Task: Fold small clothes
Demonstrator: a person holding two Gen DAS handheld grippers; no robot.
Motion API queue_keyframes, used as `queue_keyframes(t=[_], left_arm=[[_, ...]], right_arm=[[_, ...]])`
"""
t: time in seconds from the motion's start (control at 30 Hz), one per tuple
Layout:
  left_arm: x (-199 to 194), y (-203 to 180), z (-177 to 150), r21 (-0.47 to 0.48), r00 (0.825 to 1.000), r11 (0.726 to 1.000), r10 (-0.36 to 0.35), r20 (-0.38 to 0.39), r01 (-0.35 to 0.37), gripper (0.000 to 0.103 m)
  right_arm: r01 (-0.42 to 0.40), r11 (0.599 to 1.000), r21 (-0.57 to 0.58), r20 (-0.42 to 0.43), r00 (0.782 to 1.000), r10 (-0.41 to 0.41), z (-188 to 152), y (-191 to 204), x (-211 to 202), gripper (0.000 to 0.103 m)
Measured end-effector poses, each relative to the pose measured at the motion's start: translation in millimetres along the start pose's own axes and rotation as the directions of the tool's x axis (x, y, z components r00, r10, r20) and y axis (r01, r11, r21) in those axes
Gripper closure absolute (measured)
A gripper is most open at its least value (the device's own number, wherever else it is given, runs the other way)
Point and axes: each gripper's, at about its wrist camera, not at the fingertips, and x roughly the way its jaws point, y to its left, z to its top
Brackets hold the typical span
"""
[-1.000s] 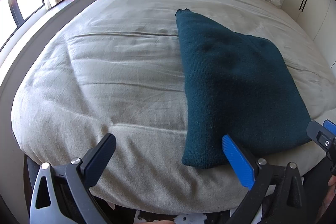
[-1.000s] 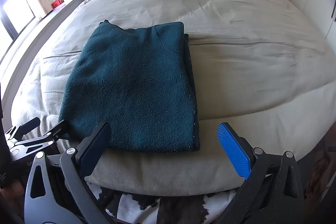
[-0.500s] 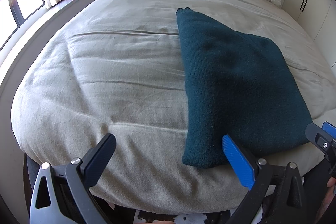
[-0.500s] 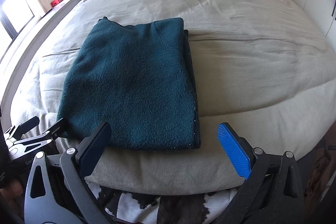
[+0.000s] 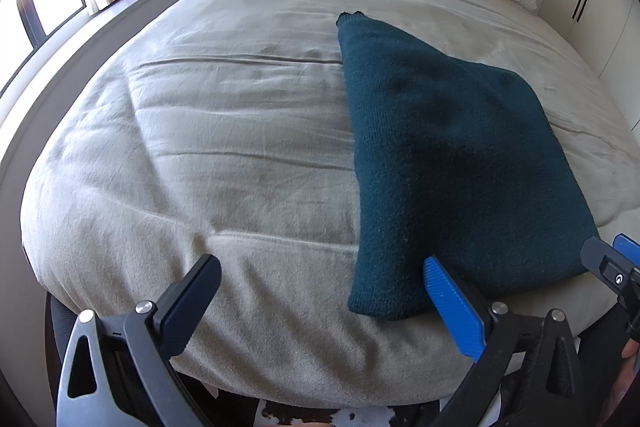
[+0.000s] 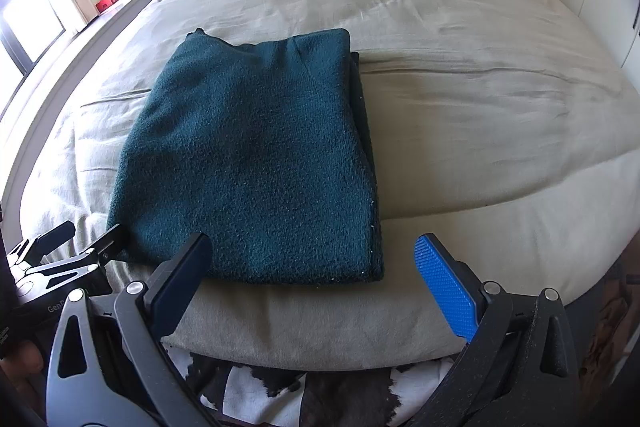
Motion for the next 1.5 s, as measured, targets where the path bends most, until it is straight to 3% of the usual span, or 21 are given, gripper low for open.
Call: queue_keyframes(t=[1.5], left_arm=[[3.2, 5.0, 0.6, -0.003, 1.000, 1.000, -0.005, -0.006, 0.005, 0.000]], right_arm=[[-0.002, 1.000, 0.001, -0.006, 1.000, 0.002, -3.5, 0.2, 1.9, 0.000]])
